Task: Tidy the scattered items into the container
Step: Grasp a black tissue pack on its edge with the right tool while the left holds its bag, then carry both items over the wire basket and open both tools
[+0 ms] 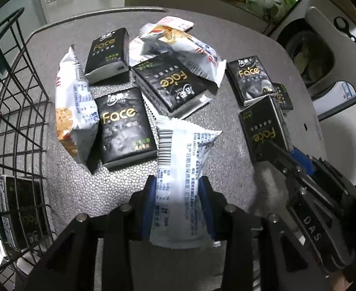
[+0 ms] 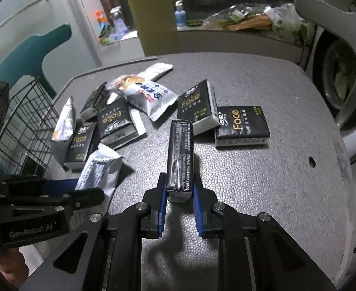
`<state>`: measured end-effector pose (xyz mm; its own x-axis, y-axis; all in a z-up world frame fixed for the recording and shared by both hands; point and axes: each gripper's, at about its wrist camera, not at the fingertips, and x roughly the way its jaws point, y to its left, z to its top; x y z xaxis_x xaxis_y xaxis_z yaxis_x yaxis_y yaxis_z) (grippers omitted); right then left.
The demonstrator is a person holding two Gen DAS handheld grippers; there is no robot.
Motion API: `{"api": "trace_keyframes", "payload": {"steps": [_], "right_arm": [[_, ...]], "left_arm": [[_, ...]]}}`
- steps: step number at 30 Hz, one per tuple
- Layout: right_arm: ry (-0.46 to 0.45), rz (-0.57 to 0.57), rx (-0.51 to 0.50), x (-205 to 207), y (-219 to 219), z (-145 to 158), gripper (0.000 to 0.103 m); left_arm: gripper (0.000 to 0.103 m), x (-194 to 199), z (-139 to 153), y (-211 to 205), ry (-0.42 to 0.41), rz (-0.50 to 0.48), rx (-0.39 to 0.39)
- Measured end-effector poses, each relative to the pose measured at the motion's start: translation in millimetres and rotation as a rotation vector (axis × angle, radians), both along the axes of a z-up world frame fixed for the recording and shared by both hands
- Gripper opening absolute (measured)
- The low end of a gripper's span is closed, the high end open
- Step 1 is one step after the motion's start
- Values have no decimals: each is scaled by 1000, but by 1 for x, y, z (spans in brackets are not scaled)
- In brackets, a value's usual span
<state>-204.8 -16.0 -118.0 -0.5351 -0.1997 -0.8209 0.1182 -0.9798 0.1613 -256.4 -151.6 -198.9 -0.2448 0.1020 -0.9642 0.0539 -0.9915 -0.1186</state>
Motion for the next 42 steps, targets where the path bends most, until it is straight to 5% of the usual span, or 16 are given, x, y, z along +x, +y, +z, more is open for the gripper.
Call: {"api": "trace_keyframes", "payload": {"steps": [11,20,24,29,36,39,42], "right_arm": [[121,5,-46,37,-12,73,20],[236,158,-148,64,-85,149,20],[209,260,-198,72,-132,151,20],[145,367,-213,88,-180,133,20],[103,385,-213,95,-198,106,22],[121,352,-207,92,-191,105,34],[139,351,-220,89,-184,111,37]], "left_arm": [[37,15,37,11,70,-25,44],[37,59,140,-35,269,7,65],[37,81,174,-76,317,62,23],[37,106,184,-133,275,152,-40],[37,117,159,-157,209,196,-57],[38,120,158,-157,226,195,-57],[55,122,161,-158,254,203,-27]]}}
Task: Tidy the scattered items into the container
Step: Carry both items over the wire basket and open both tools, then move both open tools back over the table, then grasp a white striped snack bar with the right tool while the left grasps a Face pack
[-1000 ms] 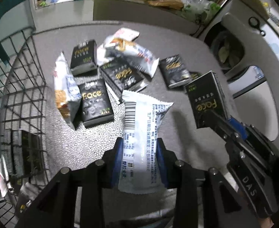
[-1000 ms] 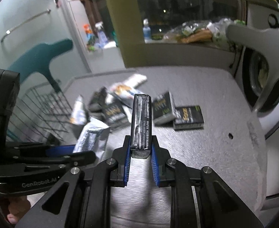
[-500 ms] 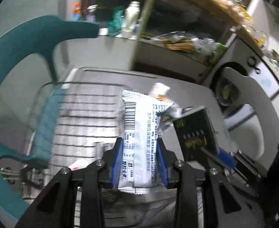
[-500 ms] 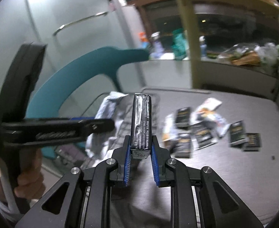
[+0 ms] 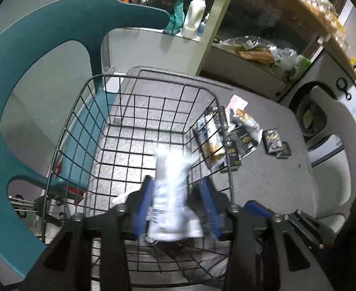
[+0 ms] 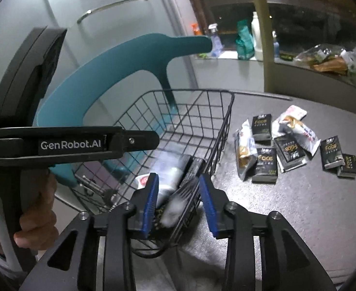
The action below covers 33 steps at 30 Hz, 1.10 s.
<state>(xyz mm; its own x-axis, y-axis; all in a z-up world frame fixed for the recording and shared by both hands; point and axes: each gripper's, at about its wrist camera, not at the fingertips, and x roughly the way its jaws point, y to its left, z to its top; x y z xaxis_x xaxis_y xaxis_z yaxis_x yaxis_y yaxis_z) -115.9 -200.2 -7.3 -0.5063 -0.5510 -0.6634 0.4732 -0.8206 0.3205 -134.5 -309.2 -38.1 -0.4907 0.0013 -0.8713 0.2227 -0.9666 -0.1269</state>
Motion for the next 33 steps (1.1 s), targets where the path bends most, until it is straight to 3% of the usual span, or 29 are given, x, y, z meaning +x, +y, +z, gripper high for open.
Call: {"api": "trace_keyframes", "payload": {"steps": [2,10,16,23,30,33], "right_arm": [[2,-7,-1,-1,4,2,38],[3,-60,8,-9,31,9,38],[34,-196,50,-30,83,15,38],[-30,-345,107,-61,144,-16,38],[-82,-436,167,-84,200,-66,38],[-84,-451,141,-95,220,-79,38]], "left_arm": [[59,2,2,-1,20,11,-10],[60,-1,2,10,4,-12,-2],[60,-9,1,31,-2,-45,10],[60,-32,-9,77,-13,-108,35],[60,-65,-50,128,-72,-163,74],[60,-81,-68,145,-96,-173,91]]}}
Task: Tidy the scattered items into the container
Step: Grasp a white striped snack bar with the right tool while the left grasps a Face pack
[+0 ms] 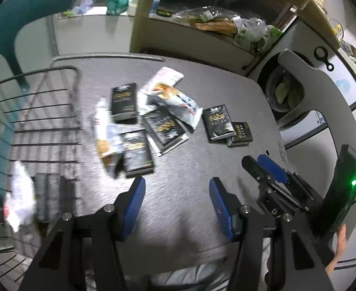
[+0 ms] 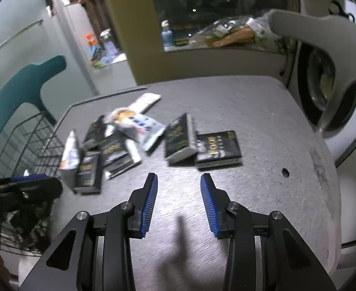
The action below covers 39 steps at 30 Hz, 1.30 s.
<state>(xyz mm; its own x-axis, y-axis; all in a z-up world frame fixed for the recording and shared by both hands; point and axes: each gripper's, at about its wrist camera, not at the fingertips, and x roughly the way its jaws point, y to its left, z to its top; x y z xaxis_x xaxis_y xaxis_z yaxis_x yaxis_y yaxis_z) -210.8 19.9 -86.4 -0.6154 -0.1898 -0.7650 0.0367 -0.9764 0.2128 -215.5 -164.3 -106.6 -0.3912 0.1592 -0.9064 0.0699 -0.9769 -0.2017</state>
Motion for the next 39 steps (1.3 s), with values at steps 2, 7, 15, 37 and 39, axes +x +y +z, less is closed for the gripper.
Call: {"api": "trace_keyframes", "payload": {"steps": [2,7,15,37,39], "right_arm": [[7,-7,-12,-10,6,-4,38],[17,13,-7,-45,0,-17,38],[8,-7,18,-94,-6,-37,38],[-51,120,21,-59,-22,-54,21],[-64,122,12,-41,-20,-53,21]], "left_arm": [[60,-11,-12,9,-17,-8,-13],[60,-36,-36,12,-53,13,-49],[60,-77,-61,-3,-80,117,-60],[60,-91,-88,-6,-98,111,-68],[56,-83,-87,-3,-107,75,-65]]}}
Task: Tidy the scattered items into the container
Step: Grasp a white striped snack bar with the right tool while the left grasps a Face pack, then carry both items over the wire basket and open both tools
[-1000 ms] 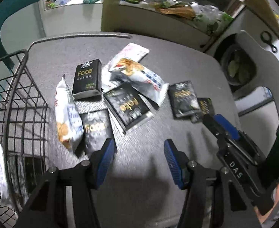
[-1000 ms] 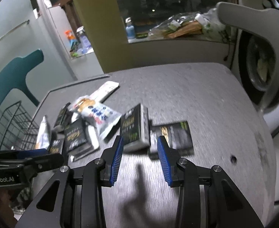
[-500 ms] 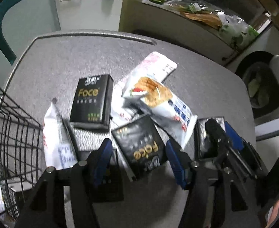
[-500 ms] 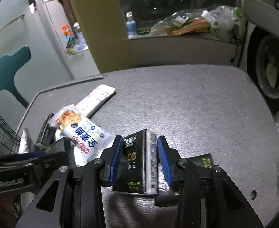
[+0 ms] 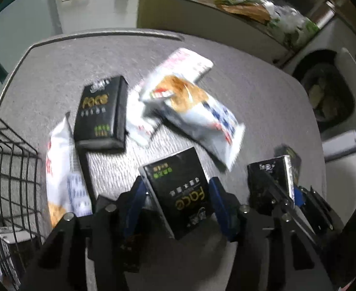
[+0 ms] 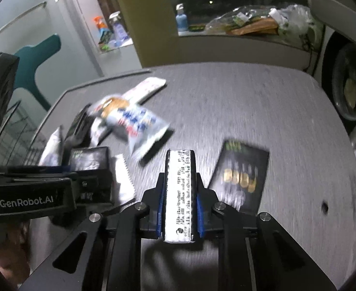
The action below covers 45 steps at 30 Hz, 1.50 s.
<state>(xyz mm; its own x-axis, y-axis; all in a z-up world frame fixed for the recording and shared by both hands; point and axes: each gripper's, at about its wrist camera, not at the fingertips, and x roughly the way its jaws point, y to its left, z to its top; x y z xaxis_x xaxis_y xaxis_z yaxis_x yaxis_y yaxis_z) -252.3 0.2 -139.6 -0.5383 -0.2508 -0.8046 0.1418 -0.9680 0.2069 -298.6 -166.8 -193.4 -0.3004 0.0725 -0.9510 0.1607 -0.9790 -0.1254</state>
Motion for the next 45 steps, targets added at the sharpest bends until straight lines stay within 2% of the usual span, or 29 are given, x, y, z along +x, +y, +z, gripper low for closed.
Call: {"api": "trace_keyframes", "payload": {"steps": [6,12,19,29,39,40,41,42,43,45], "right_arm": [[-15,16,29,49,0,6,21],[-21,2,18,72,6,9,21],[-15,-10,4,74,6,12,22],[-9,-3,-10,74,3,13,22],[-16,-8,-16,72,6,10,22],[-18,-8,-16,72,6,10,22],[-18,-7,-16,72,6,10,21],[-16,-5,-16,72,7,10,21],[-12,-3,-14,72,6,10,21],[-3,1,-12,73,6,13,21]], "left_arm": [[54,35,2,16,-38,-109,24],[54,57,3,20,-55,-159,31],[59,69,4,14,-65,-162,82],[60,83,6,-9,-62,-124,144],[60,78,3,11,-41,-179,51],[46,77,4,11,-40,-180,57],[39,77,4,12,-42,-186,85],[24,77,4,13,-48,-191,92],[21,77,5,16,-53,-199,67],[20,79,7,20,-43,-217,14]]}}
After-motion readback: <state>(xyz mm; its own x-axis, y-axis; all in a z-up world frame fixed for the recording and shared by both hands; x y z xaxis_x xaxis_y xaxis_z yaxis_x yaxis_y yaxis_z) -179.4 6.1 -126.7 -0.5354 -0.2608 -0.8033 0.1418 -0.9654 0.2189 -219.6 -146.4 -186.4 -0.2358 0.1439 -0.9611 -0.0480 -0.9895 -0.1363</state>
